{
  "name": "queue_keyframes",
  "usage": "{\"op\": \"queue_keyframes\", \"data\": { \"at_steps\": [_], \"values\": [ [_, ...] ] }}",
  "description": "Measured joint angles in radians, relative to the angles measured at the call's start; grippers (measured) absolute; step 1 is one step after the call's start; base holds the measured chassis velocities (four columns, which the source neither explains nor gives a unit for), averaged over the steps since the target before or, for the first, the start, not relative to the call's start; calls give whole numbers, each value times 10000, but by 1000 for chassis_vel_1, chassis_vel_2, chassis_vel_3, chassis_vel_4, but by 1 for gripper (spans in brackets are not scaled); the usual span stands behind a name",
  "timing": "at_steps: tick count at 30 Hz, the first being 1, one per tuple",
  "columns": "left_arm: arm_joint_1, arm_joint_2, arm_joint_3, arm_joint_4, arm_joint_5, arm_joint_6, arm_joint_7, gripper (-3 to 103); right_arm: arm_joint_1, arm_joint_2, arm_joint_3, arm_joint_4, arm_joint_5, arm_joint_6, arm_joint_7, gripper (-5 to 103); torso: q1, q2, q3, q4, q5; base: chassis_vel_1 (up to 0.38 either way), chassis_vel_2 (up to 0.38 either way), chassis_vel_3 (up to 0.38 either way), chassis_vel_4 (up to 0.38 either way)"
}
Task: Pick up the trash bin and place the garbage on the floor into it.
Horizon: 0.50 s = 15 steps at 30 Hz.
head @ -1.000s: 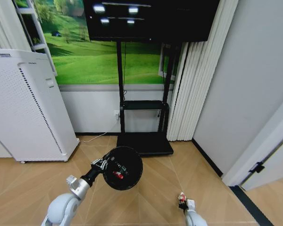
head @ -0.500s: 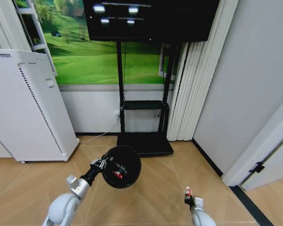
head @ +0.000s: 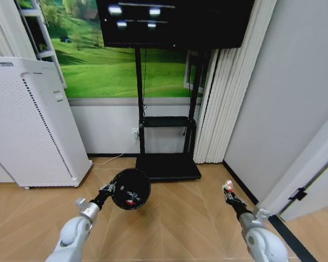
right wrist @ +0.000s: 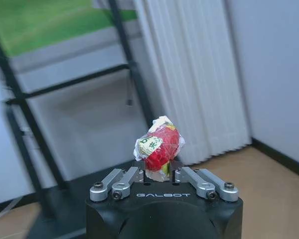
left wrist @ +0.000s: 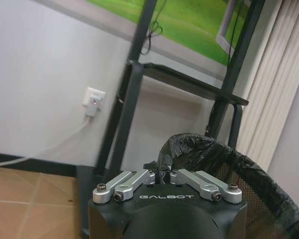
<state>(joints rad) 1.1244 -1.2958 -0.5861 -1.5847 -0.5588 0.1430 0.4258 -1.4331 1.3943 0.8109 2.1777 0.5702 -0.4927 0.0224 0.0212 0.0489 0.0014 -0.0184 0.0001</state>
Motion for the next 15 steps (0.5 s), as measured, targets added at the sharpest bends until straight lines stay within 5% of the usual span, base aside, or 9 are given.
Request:
{"op": "queue_keyframes", "data": {
  "at_steps": [10,15],
  "values": [
    [-630,-389,1094,494,1,178,86,7,-274,-84,-1583,1151,-445,-508,-920,23,0,0,0,0,-1,0,0,0,0],
    [-718,-447,1975,175,-105,305,-62,7,-23,-336,-3157,750,-1527,-499,-1318,23,0,0,0,2,1,0,0,0,0]
  ]
}}
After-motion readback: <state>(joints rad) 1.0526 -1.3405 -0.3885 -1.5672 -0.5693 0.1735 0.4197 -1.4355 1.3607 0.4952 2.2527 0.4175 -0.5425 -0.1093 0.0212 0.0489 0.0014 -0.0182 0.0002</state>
